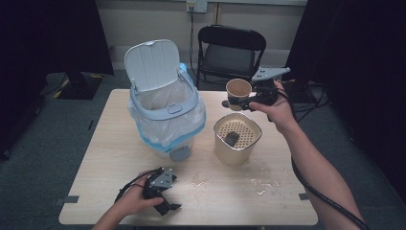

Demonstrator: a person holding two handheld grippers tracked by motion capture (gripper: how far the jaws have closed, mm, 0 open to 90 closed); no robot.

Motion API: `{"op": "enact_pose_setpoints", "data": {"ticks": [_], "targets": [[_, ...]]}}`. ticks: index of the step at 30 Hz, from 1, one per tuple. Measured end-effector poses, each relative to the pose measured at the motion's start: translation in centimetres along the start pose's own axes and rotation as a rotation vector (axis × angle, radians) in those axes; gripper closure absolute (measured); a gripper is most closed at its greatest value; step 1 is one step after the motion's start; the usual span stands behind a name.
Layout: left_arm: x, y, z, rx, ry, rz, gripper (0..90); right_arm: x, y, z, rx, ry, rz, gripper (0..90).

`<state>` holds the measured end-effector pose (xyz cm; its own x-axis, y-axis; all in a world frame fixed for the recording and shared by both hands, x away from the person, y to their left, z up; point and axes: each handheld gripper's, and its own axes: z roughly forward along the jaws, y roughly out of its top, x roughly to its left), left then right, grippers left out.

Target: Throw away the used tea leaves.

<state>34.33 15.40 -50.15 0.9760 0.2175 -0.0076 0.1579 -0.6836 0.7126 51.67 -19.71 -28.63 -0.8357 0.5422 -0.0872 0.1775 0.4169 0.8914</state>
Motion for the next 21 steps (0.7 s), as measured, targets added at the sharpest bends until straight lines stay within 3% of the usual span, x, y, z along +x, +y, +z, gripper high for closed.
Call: {"op": "enact_pose_setpoints", "data": {"ticks": [21], "targets": [[0.0,0.0,0.0,0.003,0.003,-0.001,0.0,0.9,3.2,1.0,0.009,0.054,0.011,25.7]]}}
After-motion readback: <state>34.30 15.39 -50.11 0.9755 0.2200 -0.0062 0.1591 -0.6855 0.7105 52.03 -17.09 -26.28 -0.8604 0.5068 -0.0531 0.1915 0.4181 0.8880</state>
